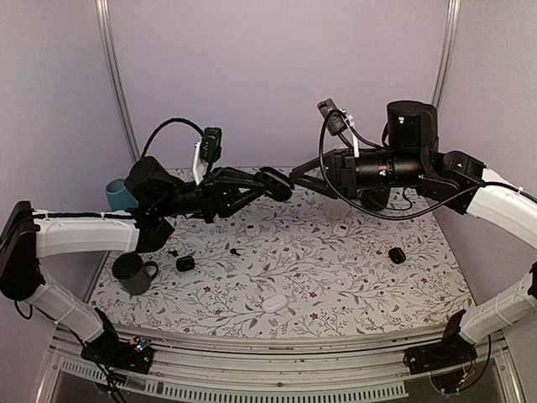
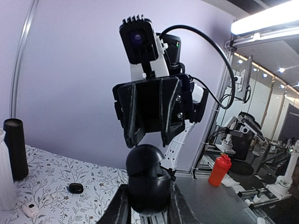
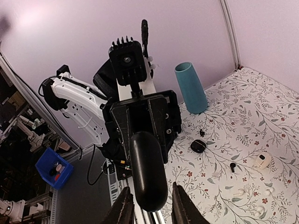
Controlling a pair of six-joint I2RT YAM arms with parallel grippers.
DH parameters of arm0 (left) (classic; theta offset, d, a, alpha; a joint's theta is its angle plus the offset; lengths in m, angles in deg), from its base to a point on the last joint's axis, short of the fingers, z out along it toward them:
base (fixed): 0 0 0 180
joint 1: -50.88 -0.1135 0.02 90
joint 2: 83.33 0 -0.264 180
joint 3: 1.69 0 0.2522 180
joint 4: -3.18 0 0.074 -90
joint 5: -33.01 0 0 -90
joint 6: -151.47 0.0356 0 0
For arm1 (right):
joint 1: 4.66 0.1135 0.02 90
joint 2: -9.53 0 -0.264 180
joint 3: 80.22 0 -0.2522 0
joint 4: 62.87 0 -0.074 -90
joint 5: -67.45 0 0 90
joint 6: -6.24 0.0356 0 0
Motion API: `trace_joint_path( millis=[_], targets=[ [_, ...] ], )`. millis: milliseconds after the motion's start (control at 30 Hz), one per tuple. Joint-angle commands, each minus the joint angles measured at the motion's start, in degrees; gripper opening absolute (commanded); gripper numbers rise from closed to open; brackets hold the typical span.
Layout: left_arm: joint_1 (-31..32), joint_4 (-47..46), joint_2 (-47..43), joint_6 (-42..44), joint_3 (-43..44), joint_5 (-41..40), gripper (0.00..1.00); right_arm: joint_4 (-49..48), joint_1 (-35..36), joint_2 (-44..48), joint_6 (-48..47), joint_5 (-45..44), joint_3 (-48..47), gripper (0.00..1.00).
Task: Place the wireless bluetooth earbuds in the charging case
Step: Open the charging case with the earbuds.
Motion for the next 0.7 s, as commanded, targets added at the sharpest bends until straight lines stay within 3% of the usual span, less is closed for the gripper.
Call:
trace_joint_path(
  millis=[0, 500, 567, 667],
  targets=[
    [-0.2, 0.0, -0.1, -0.3, 0.3, -0.3, 0.00, -0.7, 0.5, -0.3, -0.4, -0.3, 0.0, 0.27],
    [-0.1, 0.2, 0.1, 0.0, 1.1, -0.5, 0.00, 5.0, 4.1, -3.8, -3.9, -5.2, -3.3, 0.14],
    [-0.1, 0.4, 0.3, 0.1, 1.1, -0.2, 0.00, 5.2, 4.2, -3.6, -4.2, -5.5, -3.6, 0.15],
    [-0.1, 0.4, 0.6, 0.3, 1.0, 1.0, 0.00, 4.7, 4.1, -2.8, -4.6, -5.4, -3.5, 0.28]
  ],
)
